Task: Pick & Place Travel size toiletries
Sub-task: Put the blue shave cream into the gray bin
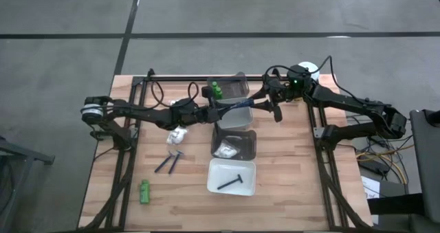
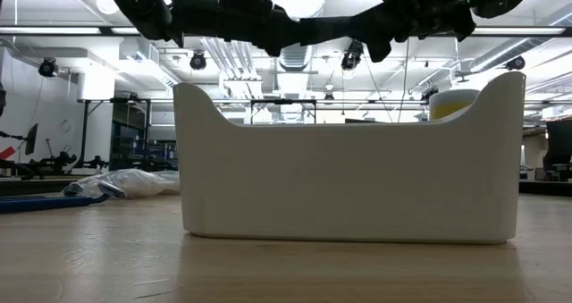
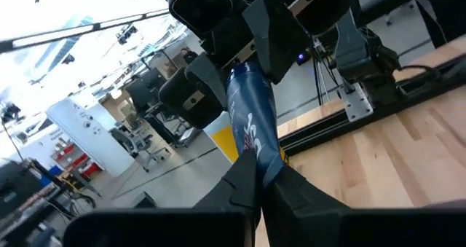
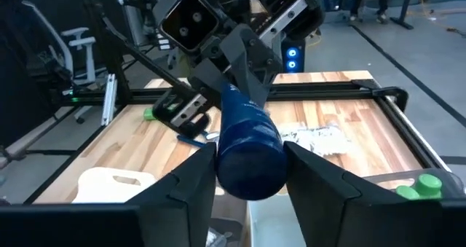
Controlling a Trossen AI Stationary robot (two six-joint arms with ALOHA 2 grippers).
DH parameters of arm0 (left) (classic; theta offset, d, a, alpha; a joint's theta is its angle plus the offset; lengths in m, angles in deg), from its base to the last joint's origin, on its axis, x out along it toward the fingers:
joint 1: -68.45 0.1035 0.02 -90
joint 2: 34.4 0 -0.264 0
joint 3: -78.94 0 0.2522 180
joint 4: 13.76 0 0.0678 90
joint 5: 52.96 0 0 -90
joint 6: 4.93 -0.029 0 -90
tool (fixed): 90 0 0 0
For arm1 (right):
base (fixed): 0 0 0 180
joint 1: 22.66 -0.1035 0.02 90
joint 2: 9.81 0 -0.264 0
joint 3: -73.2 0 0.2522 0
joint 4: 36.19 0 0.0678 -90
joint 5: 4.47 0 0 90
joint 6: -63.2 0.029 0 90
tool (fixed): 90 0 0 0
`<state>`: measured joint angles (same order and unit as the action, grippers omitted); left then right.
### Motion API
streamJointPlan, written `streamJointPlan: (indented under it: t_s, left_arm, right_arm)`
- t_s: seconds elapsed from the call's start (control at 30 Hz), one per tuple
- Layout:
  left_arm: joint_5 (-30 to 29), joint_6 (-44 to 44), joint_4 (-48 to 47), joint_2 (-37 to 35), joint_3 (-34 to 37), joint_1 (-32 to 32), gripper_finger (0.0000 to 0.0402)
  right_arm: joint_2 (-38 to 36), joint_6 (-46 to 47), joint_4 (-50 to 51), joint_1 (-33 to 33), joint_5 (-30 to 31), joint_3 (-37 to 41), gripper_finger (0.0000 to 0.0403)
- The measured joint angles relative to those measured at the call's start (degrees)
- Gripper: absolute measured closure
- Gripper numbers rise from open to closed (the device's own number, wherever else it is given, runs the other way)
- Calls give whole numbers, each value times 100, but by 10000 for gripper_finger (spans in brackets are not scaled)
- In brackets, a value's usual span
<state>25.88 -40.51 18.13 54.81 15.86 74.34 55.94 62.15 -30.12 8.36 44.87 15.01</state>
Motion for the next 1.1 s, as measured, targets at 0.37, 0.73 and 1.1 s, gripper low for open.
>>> streamJointPlan:
  t_s: [0.37,0.73,1.1]
  left_arm:
    - [-272,1088,-2550,-31,-951,7,396]
    - [-308,2111,-5598,-22,-2235,29,396]
    - [454,3033,-6596,41,-2389,459,396]
  right_arm:
    - [0,-447,684,7,203,-2,149]
    - [0,-800,1449,20,639,-2,106]
    - [0,-821,1697,33,655,-2,82]
